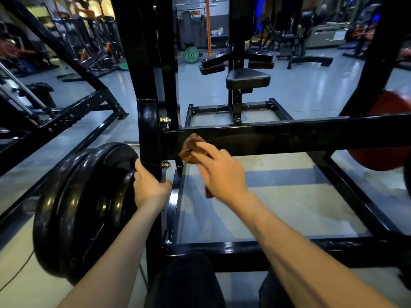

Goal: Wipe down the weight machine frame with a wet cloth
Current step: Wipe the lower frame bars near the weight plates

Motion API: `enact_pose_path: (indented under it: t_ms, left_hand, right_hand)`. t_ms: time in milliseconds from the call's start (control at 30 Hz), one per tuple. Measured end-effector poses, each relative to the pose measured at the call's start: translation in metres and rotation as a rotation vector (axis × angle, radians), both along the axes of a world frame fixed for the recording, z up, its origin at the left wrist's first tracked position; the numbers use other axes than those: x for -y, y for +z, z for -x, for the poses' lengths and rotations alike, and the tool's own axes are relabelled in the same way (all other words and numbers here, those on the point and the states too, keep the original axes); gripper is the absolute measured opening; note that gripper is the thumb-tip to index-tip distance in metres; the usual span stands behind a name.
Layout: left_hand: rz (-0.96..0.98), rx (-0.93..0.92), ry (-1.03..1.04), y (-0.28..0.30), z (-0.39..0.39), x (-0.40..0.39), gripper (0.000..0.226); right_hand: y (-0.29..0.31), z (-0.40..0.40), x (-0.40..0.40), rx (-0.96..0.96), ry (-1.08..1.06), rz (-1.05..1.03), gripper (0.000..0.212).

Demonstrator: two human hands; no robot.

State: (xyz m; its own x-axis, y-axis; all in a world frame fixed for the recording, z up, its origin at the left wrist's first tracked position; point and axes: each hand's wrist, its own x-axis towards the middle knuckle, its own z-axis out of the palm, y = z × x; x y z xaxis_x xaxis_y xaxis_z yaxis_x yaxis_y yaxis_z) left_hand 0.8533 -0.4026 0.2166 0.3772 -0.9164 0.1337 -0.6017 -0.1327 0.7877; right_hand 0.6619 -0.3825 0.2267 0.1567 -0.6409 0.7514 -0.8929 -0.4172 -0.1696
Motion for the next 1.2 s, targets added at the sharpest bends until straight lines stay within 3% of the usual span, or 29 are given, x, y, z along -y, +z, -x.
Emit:
enact_pose_path:
  t_ms: [67,200,300,367,433,533,633,767,967,1033,1133,1200]
  left_hand:
    - [0.016,0.055,0.000,-0.001,0.002,-0.007,0.102]
    - [0.511,0.126,0.036,0.002,0.022,-0.024,0.069]
    - [0.611,0.173,-0.066,0.004,0.041,-0.023,0.046]
    - [0.576,0.171,-0.123,0.007,0.052,-0.017,0.033]
    - [0.539,0.150,-0.152,0.009,0.065,-0.011,0.027]
    - [0.495,0.111,-0.144,0.011,0.080,-0.007,0.032]
    - [0.438,0.096,-0.141,0.013,0.088,-0.012,0.041]
    - [0.393,0.113,-0.164,0.012,0.086,-0.015,0.050]
    - [0.392,0.081,-0.146,0.008,0.092,-0.018,0.055]
    - [0.416,0.042,-0.149,0.007,0.098,-0.021,0.052]
    - [0.445,-0.079,-0.209,-0.002,0.105,-0.031,0.043]
    - [0.404,-0.217,-0.295,-0.012,0.106,-0.038,0.033]
  right_hand:
    - [-0.005,0.043,-0.006,0.085,-0.073,0.042,0.034]
    - [-0.009,0.136,-0.029,0.531,-0.444,0.126,0.033]
    - [0.002,0.146,-0.026,0.787,-0.607,0.161,0.034]
    - [0.006,0.120,-0.017,0.724,-0.552,0.176,0.035]
    - [-0.002,0.082,-0.010,0.515,-0.422,0.103,0.038]
    - [-0.017,0.043,-0.003,0.112,-0.223,0.053,0.038]
    - [-0.011,0.067,-0.009,-0.051,-0.159,0.082,0.035]
    - [-0.017,0.148,-0.034,0.186,-0.355,-0.009,0.037]
    - [0.004,0.165,-0.037,0.967,-0.647,0.072,0.033]
    - [0.007,0.137,-0.040,0.985,-0.594,0.064,0.032]
    - [-0.017,0.106,-0.051,0.765,-0.460,-0.077,0.031]
    - [-0.030,0.097,-0.065,0.879,-0.370,-0.185,0.029]
